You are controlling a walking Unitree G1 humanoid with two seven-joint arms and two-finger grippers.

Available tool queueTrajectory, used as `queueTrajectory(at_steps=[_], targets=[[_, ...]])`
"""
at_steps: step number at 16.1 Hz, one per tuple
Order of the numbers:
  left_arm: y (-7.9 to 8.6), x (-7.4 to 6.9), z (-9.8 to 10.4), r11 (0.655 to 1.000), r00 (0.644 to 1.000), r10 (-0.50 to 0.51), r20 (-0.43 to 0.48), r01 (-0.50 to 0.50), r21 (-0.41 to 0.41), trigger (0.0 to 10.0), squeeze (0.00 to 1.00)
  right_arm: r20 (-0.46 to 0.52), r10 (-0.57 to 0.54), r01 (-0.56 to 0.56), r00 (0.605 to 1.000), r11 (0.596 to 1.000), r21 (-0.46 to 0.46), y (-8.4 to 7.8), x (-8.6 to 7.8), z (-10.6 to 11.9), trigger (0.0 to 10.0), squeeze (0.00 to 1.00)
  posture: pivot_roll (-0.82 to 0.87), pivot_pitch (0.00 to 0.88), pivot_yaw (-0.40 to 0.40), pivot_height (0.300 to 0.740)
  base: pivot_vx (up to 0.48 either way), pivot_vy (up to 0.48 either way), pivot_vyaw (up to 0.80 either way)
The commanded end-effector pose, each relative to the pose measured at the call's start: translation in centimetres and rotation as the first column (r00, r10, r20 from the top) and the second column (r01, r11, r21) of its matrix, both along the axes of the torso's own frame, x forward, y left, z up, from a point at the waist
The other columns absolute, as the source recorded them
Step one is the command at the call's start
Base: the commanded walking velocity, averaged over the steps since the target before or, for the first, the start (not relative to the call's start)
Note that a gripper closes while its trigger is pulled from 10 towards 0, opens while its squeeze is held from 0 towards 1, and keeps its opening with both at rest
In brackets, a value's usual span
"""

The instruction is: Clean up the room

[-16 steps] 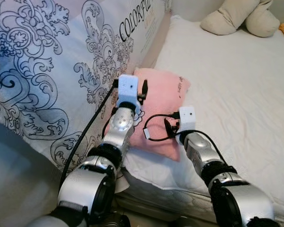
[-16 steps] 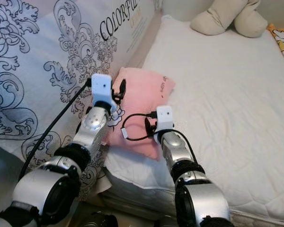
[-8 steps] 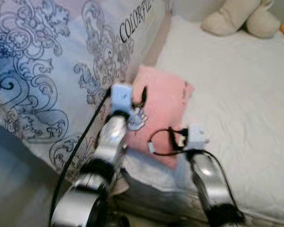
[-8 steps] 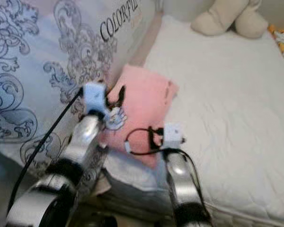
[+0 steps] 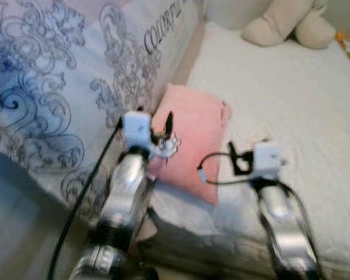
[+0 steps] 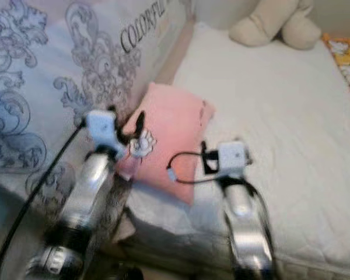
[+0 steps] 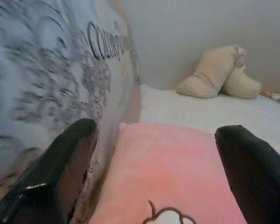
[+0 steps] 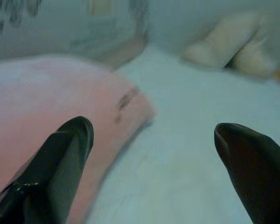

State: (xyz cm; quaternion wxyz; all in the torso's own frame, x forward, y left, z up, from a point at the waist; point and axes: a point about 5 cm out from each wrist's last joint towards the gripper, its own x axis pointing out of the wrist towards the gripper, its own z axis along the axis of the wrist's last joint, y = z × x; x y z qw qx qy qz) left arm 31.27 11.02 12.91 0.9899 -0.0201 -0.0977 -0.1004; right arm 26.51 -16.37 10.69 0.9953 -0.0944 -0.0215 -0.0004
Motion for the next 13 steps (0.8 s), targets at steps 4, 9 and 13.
queueTrajectory(at_steps=[4,9,13], targets=[[3.1,-1.9,-1.4,0.991,0.995,0.095,-0.02,-0.093,0.091,10.0,0.0,-0.019,-0.185,0.184,0.983,0.982,-0.036,-3.5,-2.5,-0.8,10.0,1.0,-0.13,0.0,0.02,0.732,0.0,0.0,0.0],[1.9,-2.5,-2.2,0.996,0.996,0.021,-0.083,-0.014,0.086,10.0,0.0,-0.052,-0.156,0.155,0.986,0.988,-0.025,-2.1,-2.0,-1.6,10.0,0.0,-0.13,0.0,0.026,0.732,0.172,-0.229,0.0],[1.4,-2.7,-2.8,0.998,0.994,0.003,-0.107,0.004,0.064,10.0,0.0,-0.047,-0.116,0.113,0.992,0.992,-0.055,-1.3,-1.4,-1.8,10.0,0.0,-0.15,0.0,0.043,0.723,0.29,-0.38,-0.52]])
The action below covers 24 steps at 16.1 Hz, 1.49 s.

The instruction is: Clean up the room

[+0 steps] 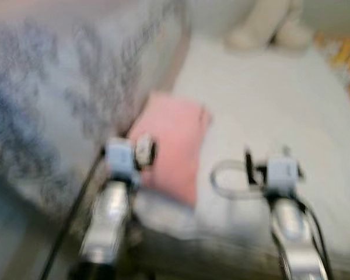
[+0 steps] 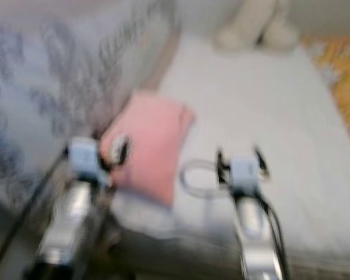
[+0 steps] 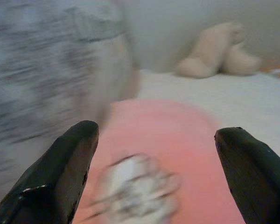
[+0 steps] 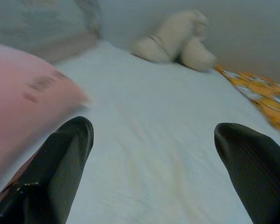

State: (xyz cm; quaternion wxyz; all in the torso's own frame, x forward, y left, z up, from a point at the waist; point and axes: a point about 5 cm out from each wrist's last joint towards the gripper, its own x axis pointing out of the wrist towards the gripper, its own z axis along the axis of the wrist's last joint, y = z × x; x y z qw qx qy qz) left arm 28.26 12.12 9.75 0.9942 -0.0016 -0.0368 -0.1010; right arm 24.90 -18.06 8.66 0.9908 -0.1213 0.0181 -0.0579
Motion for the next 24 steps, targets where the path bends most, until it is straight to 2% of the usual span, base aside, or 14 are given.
queueTrajectory(at_steps=[1,4,10,13,15,20,24], targets=[[0.2,0.4,0.5,1.0,1.0,-0.002,0.008,0.002,0.007,10.0,0.0,0.014,0.009,-0.009,1.0,1.0,0.0,0.5,0.3,0.2,10.0,0.0,-0.15,0.0,0.044,0.723,0.289,-0.379,0.0],[0.4,0.9,0.7,1.0,1.0,0.017,0.006,-0.017,-0.011,10.0,0.0,0.007,0.056,-0.056,0.998,0.998,0.016,1.2,0.8,0.0,10.0,0.0,-0.15,0.0,0.046,0.723,0.289,-0.38,0.0],[0.4,0.8,1.0,0.999,0.999,0.026,0.026,-0.026,-0.024,10.0,0.0,0.003,0.078,-0.078,0.997,0.997,0.018,1.3,1.8,-0.1,10.0,0.0,-0.14,0.0,0.039,0.723,0.295,-0.375,0.0],[0.4,1.0,1.5,1.0,0.998,0.016,0.053,-0.015,-0.021,10.0,0.0,-0.002,0.103,-0.103,0.995,0.994,0.02,1.7,2.4,-0.2,10.0,0.0,-0.12,0.0,0.034,0.723,0.0,0.0,0.0],[0.2,0.9,1.6,1.0,0.998,-0.007,0.063,0.008,-0.017,10.0,0.0,-0.004,0.107,-0.107,0.994,0.994,0.022,1.8,2.7,-0.3,10.0,0.0,-0.12,0.0,0.034,0.723,0.0,-0.48,0.0],[0.1,0.5,1.6,0.997,0.997,-0.015,0.074,0.02,-0.07,10.0,0.0,-0.022,0.116,-0.115,0.993,0.993,0.025,1.6,3.2,-0.8,10.0,0.0,-0.1,0.0,0.029,0.723,0.0,-0.48,0.0],[-0.2,0.4,1.7,0.997,0.995,-0.041,0.091,0.047,-0.06,10.0,0.0,-0.028,0.124,-0.123,0.992,0.992,0.023,1.5,3.7,-1.0,10.0,0.0,-0.1,0.0,0.026,0.723,0.0,-0.48,0.0]])
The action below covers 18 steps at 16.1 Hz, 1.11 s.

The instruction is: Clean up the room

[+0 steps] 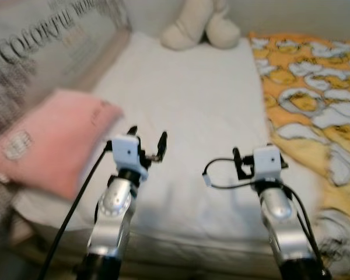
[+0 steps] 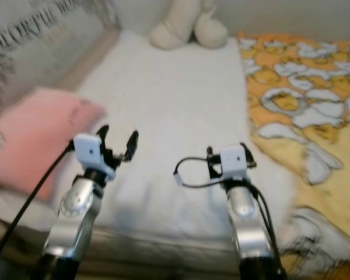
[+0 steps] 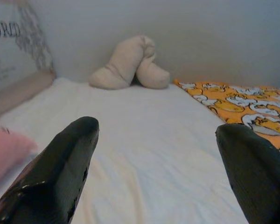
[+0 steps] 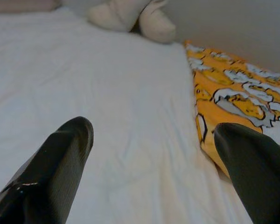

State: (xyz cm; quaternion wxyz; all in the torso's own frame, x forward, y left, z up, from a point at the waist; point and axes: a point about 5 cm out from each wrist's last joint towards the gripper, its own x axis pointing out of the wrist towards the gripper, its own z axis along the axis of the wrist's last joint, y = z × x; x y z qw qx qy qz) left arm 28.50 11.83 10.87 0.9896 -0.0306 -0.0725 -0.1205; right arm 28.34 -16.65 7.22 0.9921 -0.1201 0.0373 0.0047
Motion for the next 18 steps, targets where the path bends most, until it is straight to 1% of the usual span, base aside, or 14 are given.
queueTrajectory(at_steps=[1,7,9,12,18], targets=[[0.1,0.2,0.6,1.0,1.0,-0.004,0.027,0.004,0.0,10.0,0.0,0.023,0.005,-0.006,1.0,1.0,0.014,0.1,0.4,0.4,10.0,0.0,-0.1,0.0,0.026,0.723,0.0,-0.48,0.0],[-0.1,0.7,0.4,1.0,1.0,-0.012,0.023,0.012,-0.011,10.0,0.0,0.039,0.006,-0.006,0.999,1.0,0.002,-0.2,0.9,0.6,10.0,0.0,-0.12,0.0,0.031,0.723,0.0,-0.48,0.0],[0.0,0.8,0.2,1.0,1.0,-0.008,0.012,0.008,-0.028,10.0,0.0,0.045,-0.004,0.004,0.999,1.0,-0.004,-0.6,0.8,0.6,10.0,0.0,-0.13,0.0,0.033,0.723,0.0,-0.48,0.0],[-0.5,0.7,0.2,0.999,0.999,-0.036,0.018,0.036,-0.033,10.0,0.0,0.045,-0.01,0.01,0.999,1.0,-0.005,-0.6,0.6,0.4,10.0,0.0,-0.14,0.0,0.034,0.723,0.0,-0.48,0.0],[-0.5,1.4,0.6,0.999,0.999,-0.039,0.032,0.04,-0.031,10.0,0.0,0.05,-0.025,0.025,0.998,1.0,-0.003,-0.6,0.5,0.4,10.0,0.0,-0.15,0.0,0.044,0.723,0.0,-0.476,0.0]])
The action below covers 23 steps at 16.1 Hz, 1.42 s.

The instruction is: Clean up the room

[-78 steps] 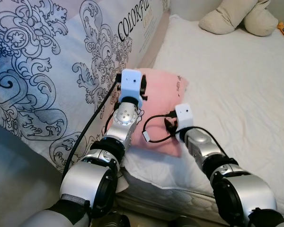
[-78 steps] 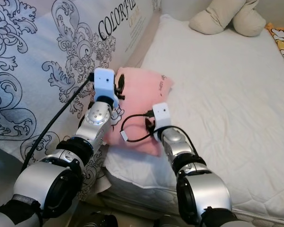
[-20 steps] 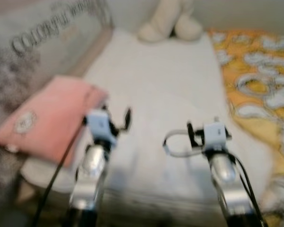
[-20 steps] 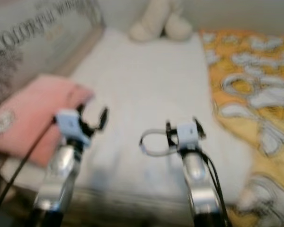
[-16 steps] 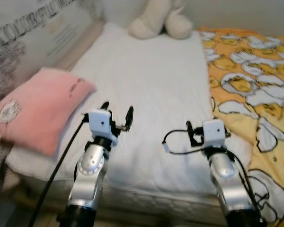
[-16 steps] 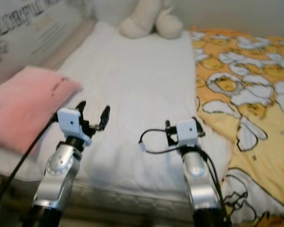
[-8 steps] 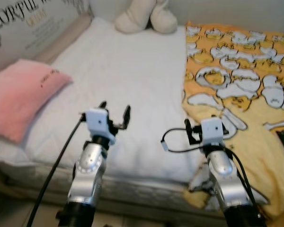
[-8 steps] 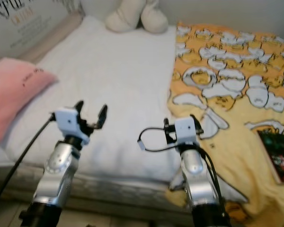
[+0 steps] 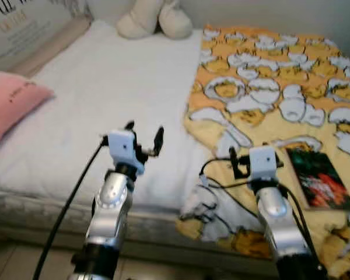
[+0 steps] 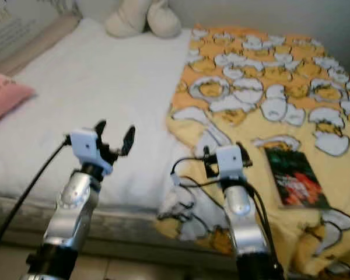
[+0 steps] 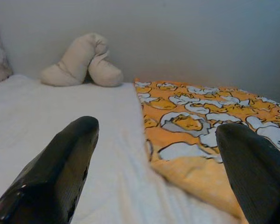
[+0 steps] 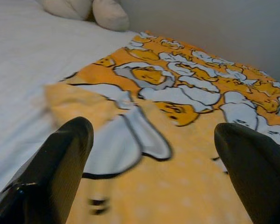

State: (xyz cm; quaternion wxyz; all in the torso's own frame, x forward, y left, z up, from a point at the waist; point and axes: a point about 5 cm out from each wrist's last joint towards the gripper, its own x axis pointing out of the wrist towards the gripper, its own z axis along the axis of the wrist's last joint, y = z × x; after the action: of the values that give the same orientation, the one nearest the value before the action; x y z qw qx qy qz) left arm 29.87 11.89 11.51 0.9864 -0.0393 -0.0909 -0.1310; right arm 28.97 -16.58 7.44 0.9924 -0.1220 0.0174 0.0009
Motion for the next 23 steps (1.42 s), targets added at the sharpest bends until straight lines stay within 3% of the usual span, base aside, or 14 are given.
queueTrajectory(at_steps=[1,12,15,20,23], targets=[[-0.5,0.1,0.0,1.0,1.0,-0.019,-0.002,0.019,-0.011,10.0,0.0,0.01,-0.023,0.023,1.0,1.0,0.001,-0.7,-0.1,0.2,10.0,0.0,-0.15,0.0,0.045,0.723,0.0,-0.469,0.0],[-0.7,1.2,0.1,0.999,0.999,-0.032,-0.002,0.032,0.017,10.0,0.0,0.025,-0.066,0.066,0.998,0.998,-0.004,-1.3,0.1,0.4,10.0,0.0,-0.18,0.0,0.064,0.723,0.0,-0.453,0.0],[-0.7,2.0,0.0,0.999,0.999,-0.017,-0.033,0.019,0.048,10.0,0.0,0.002,-0.122,0.122,0.992,0.992,0.023,-2.2,0.4,0.2,10.0,0.0,-0.18,0.0,0.076,0.723,0.0,-0.434,0.0],[-0.3,2.2,-0.4,0.999,0.997,-0.026,-0.07,0.028,0.02,10.0,0.0,0.015,-0.087,0.088,0.996,0.996,-0.023,-1.5,0.3,0.3,10.0,0.0,-0.19,0.0,0.084,0.723,0.0,0.096,-0.16],[-0.9,2.6,-0.5,0.996,0.997,-0.021,-0.072,0.027,0.083,10.0,0.0,0.013,-0.086,0.086,0.996,0.996,-0.011,-1.3,0.2,0.2,10.0,0.0,-0.2,0.0,0.084,0.723,0.0,0.32,-0.8]])
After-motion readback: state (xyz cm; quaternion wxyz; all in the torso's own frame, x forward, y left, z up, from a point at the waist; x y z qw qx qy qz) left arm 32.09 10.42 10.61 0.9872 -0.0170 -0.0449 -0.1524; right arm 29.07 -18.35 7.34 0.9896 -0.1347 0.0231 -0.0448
